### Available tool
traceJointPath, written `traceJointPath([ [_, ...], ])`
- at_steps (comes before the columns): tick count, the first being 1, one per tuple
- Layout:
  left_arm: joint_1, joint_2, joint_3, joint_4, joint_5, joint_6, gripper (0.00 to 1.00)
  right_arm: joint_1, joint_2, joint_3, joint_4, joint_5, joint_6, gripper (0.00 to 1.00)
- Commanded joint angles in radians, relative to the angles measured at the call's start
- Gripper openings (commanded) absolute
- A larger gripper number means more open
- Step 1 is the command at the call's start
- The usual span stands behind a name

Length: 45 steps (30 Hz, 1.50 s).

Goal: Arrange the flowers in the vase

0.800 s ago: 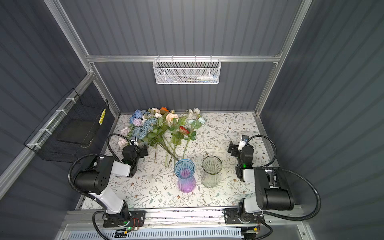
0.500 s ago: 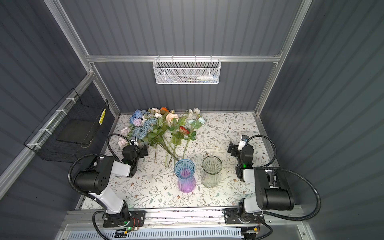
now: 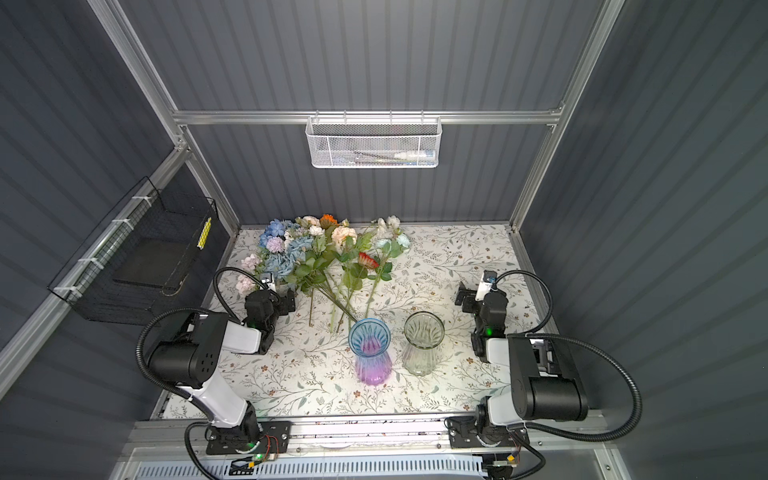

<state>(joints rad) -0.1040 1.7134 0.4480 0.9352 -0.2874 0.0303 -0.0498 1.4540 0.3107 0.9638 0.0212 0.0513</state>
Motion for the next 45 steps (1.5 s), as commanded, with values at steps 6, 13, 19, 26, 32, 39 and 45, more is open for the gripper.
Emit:
traceJointPath([
  [6, 0.0, 0.008, 0.017, 0.005, -0.005, -0.011, 1.0, -0.012, 0.007, 0.021, -0.002, -0.022, -0.001, 0.99],
  [13, -0.003, -0.005, -0.001, 0.039, -0.08, -0.023, 1.0, -0.013, -0.006, 0.009, 0.013, -0.018, 0.003, 0.99],
  [19, -0.004, -0.197, 0.047, -0.207, -0.176, -0.066, 1.0, -0.007, -0.197, 0.085, -0.276, 0.033, 0.016, 0.99],
  [26, -0.004, -0.306, 0.228, -0.619, -0.114, -0.331, 1.0, 0.018, -0.375, 0.318, -0.79, 0.003, 0.159, 0.94],
  [32, -0.005, -0.346, 0.284, -0.763, 0.156, -0.481, 1.0, 0.187, -0.42, 0.577, -1.244, -0.023, 0.195, 0.86],
  [39, -0.062, -0.501, 0.222, -0.807, 0.37, -0.542, 1.0, 0.408, -0.426, 0.864, -1.797, 0.044, 0.245, 0.76],
  [45, -0.248, -0.518, 0.217, -0.769, 0.376, -0.587, 1.0, 0.487, -0.441, 0.968, -2.142, -0.016, 0.334, 0.56],
])
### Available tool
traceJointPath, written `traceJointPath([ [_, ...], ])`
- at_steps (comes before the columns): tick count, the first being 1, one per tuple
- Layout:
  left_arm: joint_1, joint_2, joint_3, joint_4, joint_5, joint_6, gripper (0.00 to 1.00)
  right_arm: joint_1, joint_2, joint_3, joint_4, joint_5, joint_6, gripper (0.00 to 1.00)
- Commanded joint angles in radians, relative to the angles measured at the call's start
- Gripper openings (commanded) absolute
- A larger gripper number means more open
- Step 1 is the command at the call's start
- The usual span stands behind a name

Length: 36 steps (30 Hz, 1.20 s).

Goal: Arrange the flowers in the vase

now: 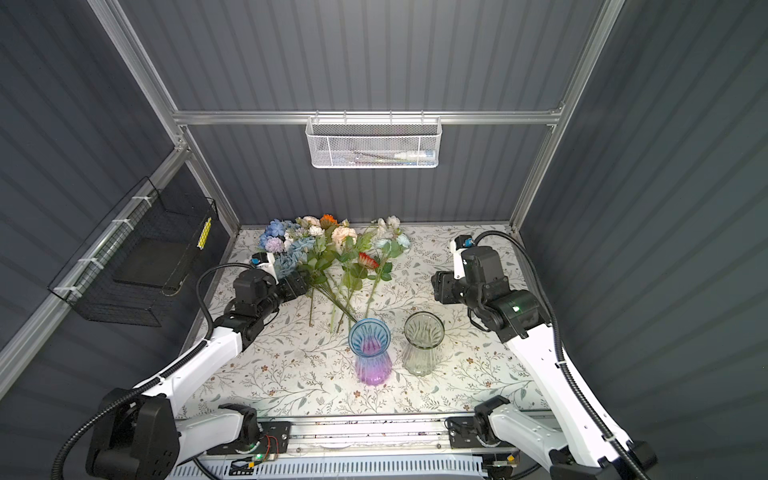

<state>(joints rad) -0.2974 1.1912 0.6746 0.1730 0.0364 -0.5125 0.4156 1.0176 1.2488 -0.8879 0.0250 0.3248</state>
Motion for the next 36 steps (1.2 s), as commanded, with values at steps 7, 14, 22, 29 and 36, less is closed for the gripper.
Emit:
traceJointPath([
  [7, -0.139, 0.107, 0.021, 0.131, 0.045, -0.092, 1.0, 0.099, -0.057, -0.002, -0.323, -0.088, 0.13, 0.52],
  [14, -0.176, 0.138, 0.037, 0.141, 0.073, -0.103, 1.0, 0.105, -0.026, -0.092, -0.215, -0.086, 0.135, 0.44],
  [22, -0.188, 0.069, -0.037, 0.088, 0.031, -0.107, 1.0, 0.106, 0.038, -0.132, -0.125, -0.11, 0.114, 0.22],
  [29, -0.189, 0.058, -0.032, 0.079, 0.009, -0.098, 1.0, 0.103, 0.058, -0.136, -0.098, -0.074, 0.103, 0.0],
  [36, -0.189, 0.086, -0.018, 0.103, 0.012, -0.099, 1.0, -0.046, 0.088, -0.061, -0.055, -0.007, -0.024, 0.0],
])
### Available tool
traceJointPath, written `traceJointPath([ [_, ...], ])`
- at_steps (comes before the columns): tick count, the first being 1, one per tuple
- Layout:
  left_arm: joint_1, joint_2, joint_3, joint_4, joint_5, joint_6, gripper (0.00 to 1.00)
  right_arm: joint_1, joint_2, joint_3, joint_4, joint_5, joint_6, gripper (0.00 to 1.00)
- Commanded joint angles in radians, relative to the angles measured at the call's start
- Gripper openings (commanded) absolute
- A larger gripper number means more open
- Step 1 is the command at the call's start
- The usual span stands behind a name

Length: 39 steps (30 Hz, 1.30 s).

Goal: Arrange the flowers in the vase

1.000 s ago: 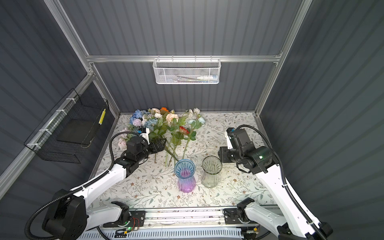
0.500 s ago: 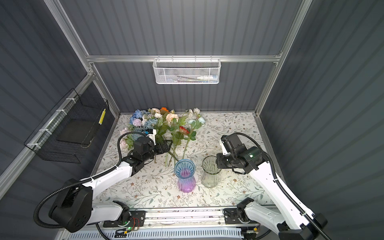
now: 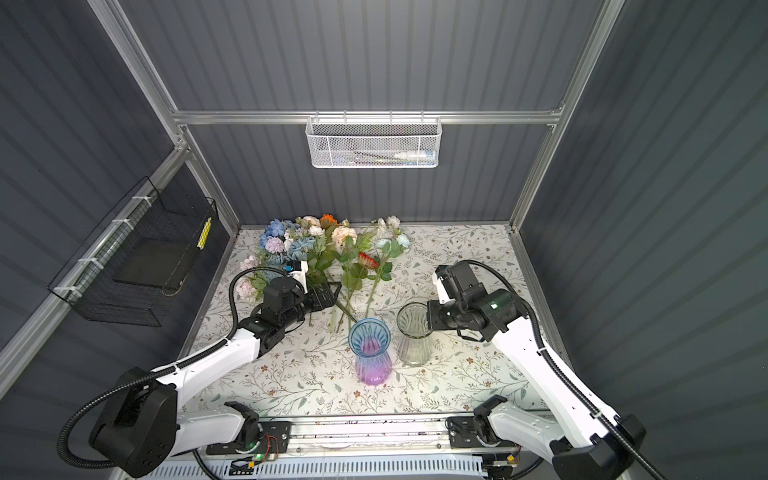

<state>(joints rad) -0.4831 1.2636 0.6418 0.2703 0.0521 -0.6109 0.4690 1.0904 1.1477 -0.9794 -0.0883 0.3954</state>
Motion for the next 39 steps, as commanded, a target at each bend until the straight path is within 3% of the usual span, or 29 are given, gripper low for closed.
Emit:
traceJointPath([
  [1, -0.003, 0.017, 0.015, 0.005, 0.0, -0.003, 1.0, -0.158, 0.015, 0.038, 0.07, 0.069, -0.099, 0.0],
  [6, -0.003, 0.002, 0.003, -0.007, 0.003, -0.002, 1.0, -0.371, 0.022, 0.022, 0.275, -0.063, -0.084, 0.0],
  [12, -0.003, -0.055, -0.009, -0.061, -0.038, 0.032, 1.0, -0.553, 0.199, 0.037, 0.452, -0.193, -0.024, 0.0],
  [18, -0.003, -0.069, -0.001, -0.089, -0.052, 0.055, 1.0, -0.645, 0.359, 0.111, 0.579, -0.223, 0.029, 0.0],
  [23, -0.003, -0.063, 0.004, -0.097, -0.054, 0.057, 1.0, -0.687, 0.493, 0.23, 0.574, -0.237, 0.071, 0.05],
  [27, -0.003, -0.066, 0.014, -0.114, -0.063, 0.059, 1.0, -0.688, 0.548, 0.314, 0.539, -0.237, 0.069, 0.2],
  [30, -0.003, -0.067, 0.021, -0.123, -0.073, 0.062, 1.0, -0.687, 0.558, 0.348, 0.528, -0.237, 0.066, 0.42],
  [32, -0.003, -0.065, 0.03, -0.126, -0.077, 0.063, 1.0, -0.687, 0.562, 0.365, 0.525, -0.237, 0.062, 0.51],
  [35, -0.003, -0.061, 0.039, -0.131, -0.074, 0.064, 1.0, -0.688, 0.562, 0.407, 0.491, -0.237, 0.045, 0.59],
  [39, -0.003, -0.06, 0.041, -0.131, -0.075, 0.066, 1.0, -0.685, 0.503, 0.418, 0.457, -0.279, 0.016, 0.63],
])
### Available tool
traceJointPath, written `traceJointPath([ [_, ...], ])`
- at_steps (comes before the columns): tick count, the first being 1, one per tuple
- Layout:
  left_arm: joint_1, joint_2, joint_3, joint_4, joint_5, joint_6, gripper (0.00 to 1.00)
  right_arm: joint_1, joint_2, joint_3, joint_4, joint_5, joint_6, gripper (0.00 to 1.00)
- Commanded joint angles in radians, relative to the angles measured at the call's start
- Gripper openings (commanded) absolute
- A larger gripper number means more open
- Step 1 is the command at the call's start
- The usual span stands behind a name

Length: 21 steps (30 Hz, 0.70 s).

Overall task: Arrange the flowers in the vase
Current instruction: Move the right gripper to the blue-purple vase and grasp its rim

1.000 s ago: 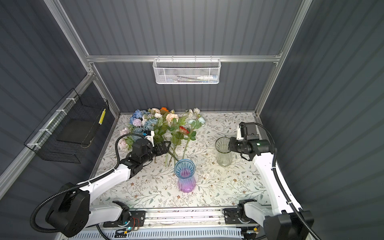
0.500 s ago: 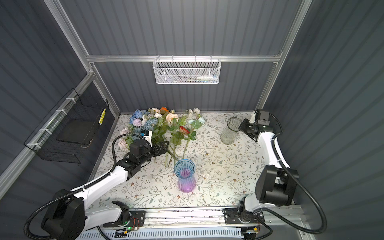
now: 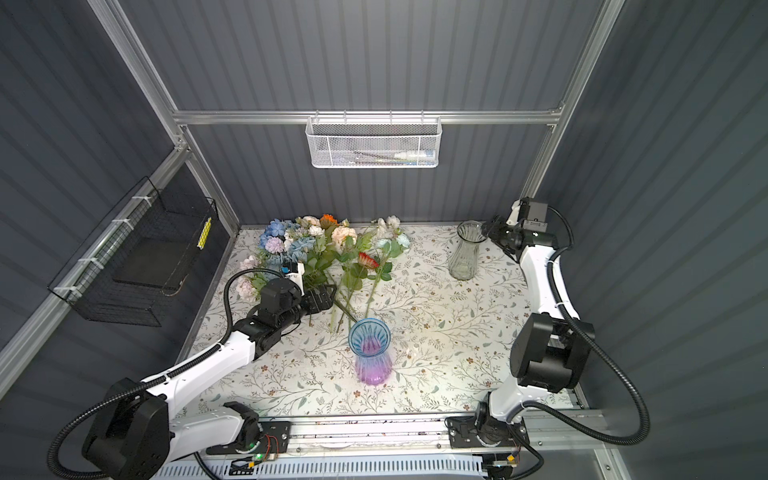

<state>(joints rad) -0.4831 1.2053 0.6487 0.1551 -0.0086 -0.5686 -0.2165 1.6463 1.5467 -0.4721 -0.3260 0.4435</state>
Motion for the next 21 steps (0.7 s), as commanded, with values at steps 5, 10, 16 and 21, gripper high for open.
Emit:
traceJointPath([
  [5, -0.003, 0.0, 0.027, 0.001, -0.015, 0.008, 1.0, 0.04, -0.228, -0.09, -0.066, -0.066, -0.065, 0.62],
  [10, -0.003, 0.018, 0.032, 0.03, -0.015, -0.004, 1.0, 0.186, -0.394, -0.187, -0.14, -0.041, -0.107, 0.62],
  [16, -0.003, 0.037, 0.039, 0.035, -0.019, -0.01, 1.0, 0.443, -0.503, -0.262, -0.223, -0.077, -0.112, 0.61],
  [21, -0.003, 0.03, 0.031, 0.034, -0.029, -0.028, 1.0, 0.612, -0.55, -0.311, -0.247, -0.148, -0.073, 0.6],
])
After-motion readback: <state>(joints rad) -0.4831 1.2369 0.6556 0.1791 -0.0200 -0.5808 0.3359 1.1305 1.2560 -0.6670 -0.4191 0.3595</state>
